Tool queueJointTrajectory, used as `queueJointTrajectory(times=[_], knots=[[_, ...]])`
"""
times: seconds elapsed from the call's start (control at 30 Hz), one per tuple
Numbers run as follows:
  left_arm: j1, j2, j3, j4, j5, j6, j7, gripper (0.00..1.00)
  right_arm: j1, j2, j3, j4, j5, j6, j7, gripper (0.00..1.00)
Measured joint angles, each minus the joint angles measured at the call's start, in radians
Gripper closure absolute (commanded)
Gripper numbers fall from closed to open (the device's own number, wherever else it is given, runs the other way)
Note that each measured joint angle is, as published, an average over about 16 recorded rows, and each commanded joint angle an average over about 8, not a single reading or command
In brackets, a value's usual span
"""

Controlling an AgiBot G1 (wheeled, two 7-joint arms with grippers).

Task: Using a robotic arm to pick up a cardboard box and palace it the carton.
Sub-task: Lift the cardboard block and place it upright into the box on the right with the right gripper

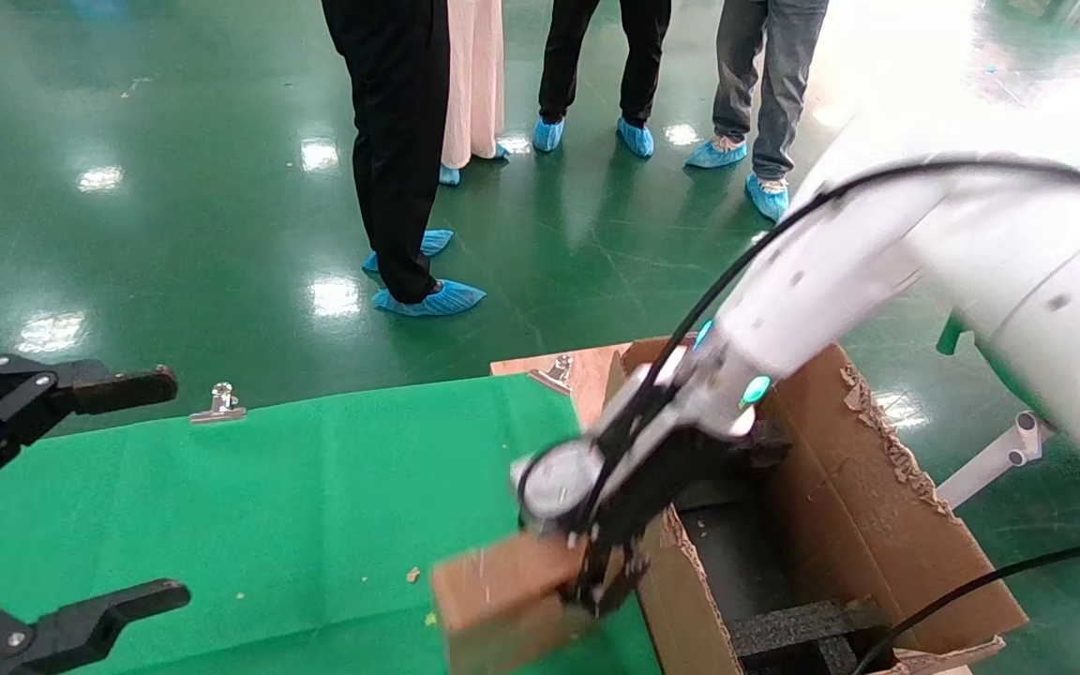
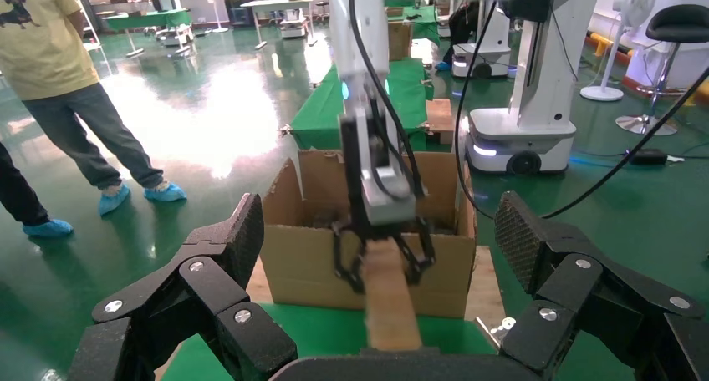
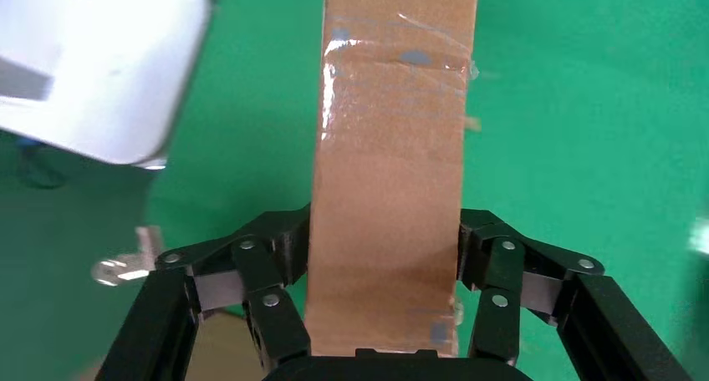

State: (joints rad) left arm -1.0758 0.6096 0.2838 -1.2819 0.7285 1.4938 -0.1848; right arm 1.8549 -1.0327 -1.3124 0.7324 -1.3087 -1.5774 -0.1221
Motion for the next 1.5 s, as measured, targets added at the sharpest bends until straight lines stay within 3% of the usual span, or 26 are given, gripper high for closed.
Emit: queueJointTrajectory(times=[0.33, 0.63, 0.97, 1.5], knots=[[0.000, 0.000, 0.001, 0.000, 0.000, 0.000, 0.000, 0.00, 0.181, 0.070, -0.014, -0.059, 0.071, -0.011, -0.038, 1.00], [-0.001, 0.000, 0.001, 0.000, -0.001, 0.000, 0.001, 0.00, 0.329, 0.128, -0.087, -0.108, 0.135, -0.017, -0.070, 1.00], [-0.001, -0.001, 0.002, 0.000, -0.001, -0.001, 0.001, 0.00, 0.415, 0.234, -0.218, -0.126, 0.181, -0.019, -0.102, 1.00], [-0.001, -0.001, 0.003, 0.000, -0.002, -0.001, 0.002, 0.00, 0.561, 0.429, -0.493, -0.126, 0.171, -0.021, -0.114, 1.00]])
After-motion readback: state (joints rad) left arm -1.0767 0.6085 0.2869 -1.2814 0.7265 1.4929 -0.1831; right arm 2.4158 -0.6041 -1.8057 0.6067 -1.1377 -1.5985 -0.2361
